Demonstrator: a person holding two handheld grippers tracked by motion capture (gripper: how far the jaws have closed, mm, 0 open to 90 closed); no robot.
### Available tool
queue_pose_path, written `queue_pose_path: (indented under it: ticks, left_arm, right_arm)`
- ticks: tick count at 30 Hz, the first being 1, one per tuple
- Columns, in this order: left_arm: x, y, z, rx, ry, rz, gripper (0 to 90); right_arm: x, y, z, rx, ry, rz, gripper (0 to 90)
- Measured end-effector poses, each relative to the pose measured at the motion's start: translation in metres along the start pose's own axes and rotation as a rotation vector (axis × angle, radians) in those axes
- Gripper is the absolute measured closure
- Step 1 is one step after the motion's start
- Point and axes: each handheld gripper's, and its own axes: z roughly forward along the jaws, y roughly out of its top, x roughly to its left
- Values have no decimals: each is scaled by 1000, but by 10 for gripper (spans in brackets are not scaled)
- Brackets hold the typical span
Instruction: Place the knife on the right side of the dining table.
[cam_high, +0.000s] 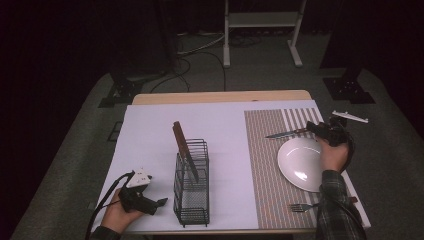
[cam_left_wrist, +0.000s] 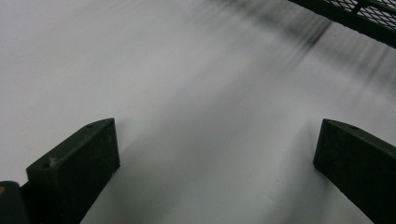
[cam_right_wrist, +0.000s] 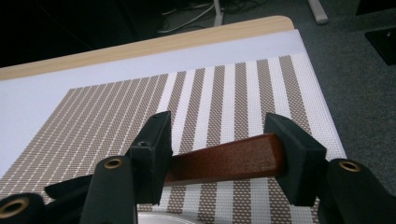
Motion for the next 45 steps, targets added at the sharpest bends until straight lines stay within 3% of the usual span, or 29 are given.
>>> queue_pose_path:
  ticks: [21,31,36,45]
  left_arm:
    - [0,0,0,0,0,0,0]
    - [0,0,0,0,0,0,0]
    - [0,0,0,0,0,0,0]
    - [0,0,0,2,0,1,0]
  right_arm:
    - [-15,-9,13,63,-7,52,417]
    - [-16,-8,12,62,-23,58,400]
    - [-14,-4,6,41,-20,49,394]
    - [2,-1,-6,34,9,-24,372]
